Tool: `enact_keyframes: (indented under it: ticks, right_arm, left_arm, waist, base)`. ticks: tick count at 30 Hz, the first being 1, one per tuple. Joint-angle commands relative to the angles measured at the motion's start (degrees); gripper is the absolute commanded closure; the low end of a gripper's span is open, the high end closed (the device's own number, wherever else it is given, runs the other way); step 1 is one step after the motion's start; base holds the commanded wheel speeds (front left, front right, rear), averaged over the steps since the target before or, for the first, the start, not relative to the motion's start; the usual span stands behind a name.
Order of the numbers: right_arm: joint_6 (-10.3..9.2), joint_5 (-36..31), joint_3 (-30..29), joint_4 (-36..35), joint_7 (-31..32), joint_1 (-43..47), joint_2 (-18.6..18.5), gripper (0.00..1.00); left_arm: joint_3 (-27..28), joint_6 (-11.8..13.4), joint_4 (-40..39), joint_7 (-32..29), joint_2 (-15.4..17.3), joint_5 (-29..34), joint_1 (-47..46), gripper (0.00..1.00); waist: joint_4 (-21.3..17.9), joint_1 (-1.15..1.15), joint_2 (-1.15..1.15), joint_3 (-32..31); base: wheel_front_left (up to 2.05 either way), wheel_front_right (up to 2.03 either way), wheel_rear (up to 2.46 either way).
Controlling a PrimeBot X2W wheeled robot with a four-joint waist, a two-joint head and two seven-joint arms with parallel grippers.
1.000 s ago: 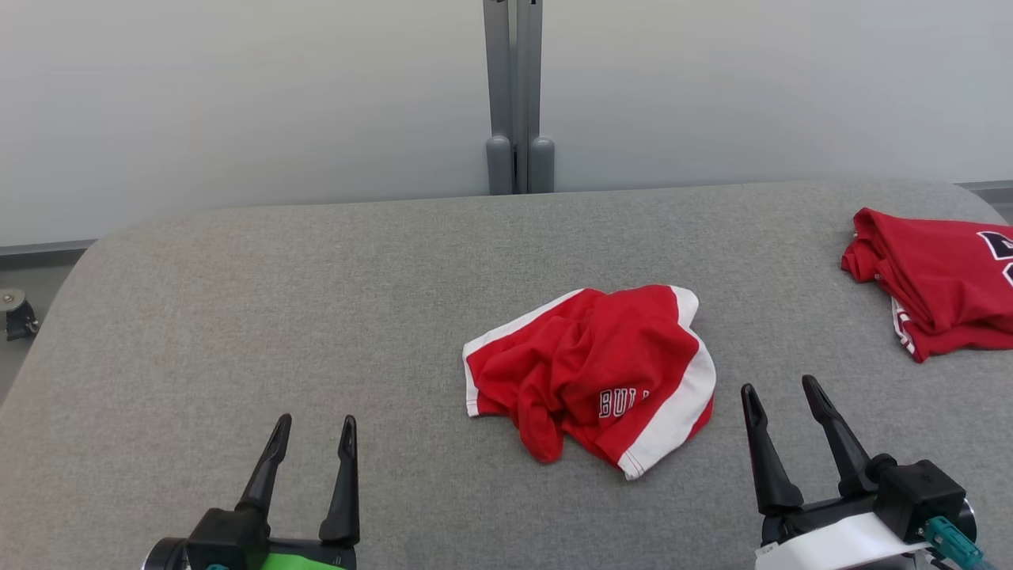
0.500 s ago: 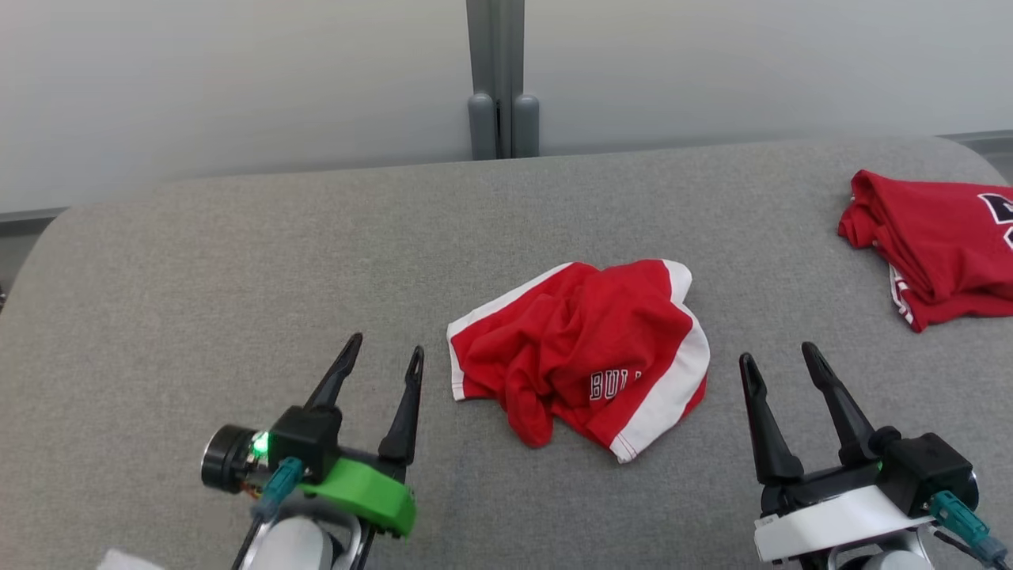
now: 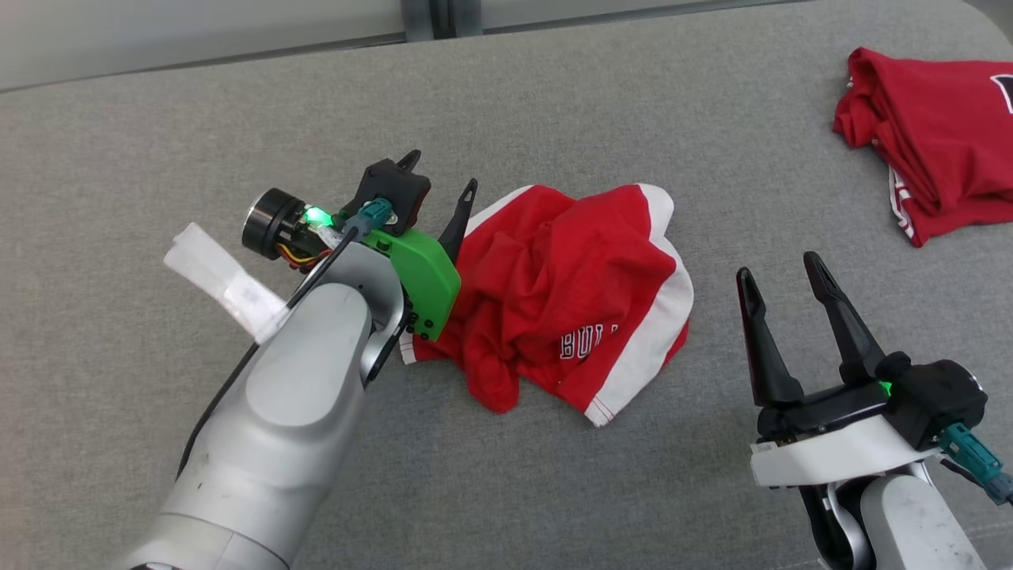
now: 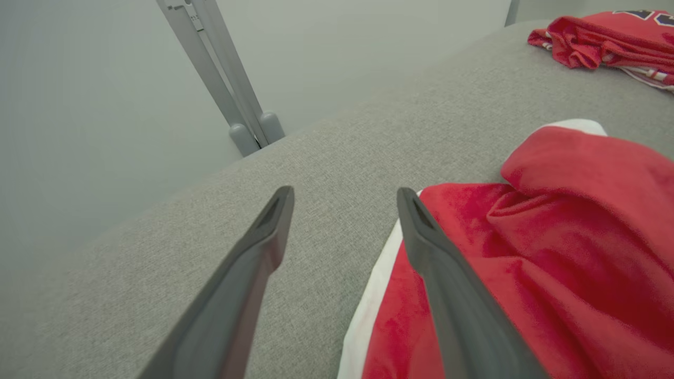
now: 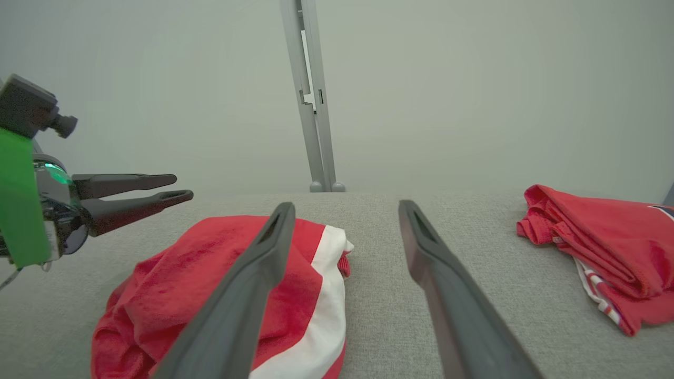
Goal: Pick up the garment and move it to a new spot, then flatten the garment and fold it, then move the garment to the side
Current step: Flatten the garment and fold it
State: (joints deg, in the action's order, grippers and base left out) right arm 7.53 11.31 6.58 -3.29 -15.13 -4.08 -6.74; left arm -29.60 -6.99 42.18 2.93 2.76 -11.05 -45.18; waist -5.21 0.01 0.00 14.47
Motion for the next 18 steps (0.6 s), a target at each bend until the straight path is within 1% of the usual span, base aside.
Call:
enact_keyframes:
  ticks: [1, 4, 8, 13, 14, 15, 17, 18]
  right_arm:
    - [-0.09, -0.32, 0.27, -0.08, 0.01, -1.10, -0.17, 0.00]
    - [-0.09, -0.30, 0.06, -0.11, 0.00, -1.78, -0.08, 0.00]
    - [-0.09, -0.34, -0.35, -0.25, 0.01, -2.51, 0.11, 0.00]
    - [-0.09, -0.45, -0.50, -0.36, 0.01, -2.54, 0.42, 0.00]
    - [-0.09, -0.46, -0.48, -0.33, 0.01, -2.57, 0.47, 0.00]
    - [-0.09, -0.44, -0.59, -0.30, 0.01, -2.57, 0.56, 0.00]
    - [-0.09, -0.41, -0.80, -0.21, 0.01, -2.45, 0.63, 0.00]
    - [-0.09, -0.45, -0.88, -0.11, 0.01, -2.28, 0.65, 0.00]
  left_arm:
    - [-1.53, -0.04, 1.84, -1.66, 0.26, -1.84, -1.73, 0.00]
    - [-5.54, -0.38, 5.90, -7.22, 0.28, -6.46, -4.62, 0.00]
    - [-9.18, -0.48, 9.28, -12.70, 0.29, -12.36, -6.60, 0.00]
    - [-12.10, -0.52, 15.21, -17.34, 0.30, -15.11, -6.88, 0.00]
    - [-12.49, -0.53, 15.76, -17.67, 0.30, -15.72, -6.83, 0.64]
    - [-13.02, -0.56, 15.62, -16.99, 0.29, -16.34, -6.85, 1.00]
    - [-14.29, -0.58, 14.26, -14.71, 0.07, -17.28, -7.41, 1.00]
    - [-14.66, -0.58, 13.42, -12.43, 0.12, -17.75, -8.17, 1.00]
  waist:
    - [-3.83, -0.01, 0.00, 5.05]
    - [-4.69, -0.01, 0.00, 6.34]
    - [-5.47, -0.01, 0.00, 7.65]
    - [-5.97, -0.01, 0.00, 8.29]
    - [-6.07, -0.01, 0.00, 8.28]
    - [-6.14, -0.01, 0.00, 8.24]
    - [-6.12, -0.01, 0.00, 8.00]
    - [-6.08, -0.01, 0.00, 7.74]
  base:
    - [0.00, 0.00, 0.00]
    - [0.00, 0.00, 0.00]
    - [0.00, 0.00, 0.00]
    - [0.00, 0.00, 0.00]
    - [0.00, 0.00, 0.00]
    - [0.00, 0.00, 0.00]
    - [0.00, 0.00, 0.00]
    - [0.00, 0.00, 0.00]
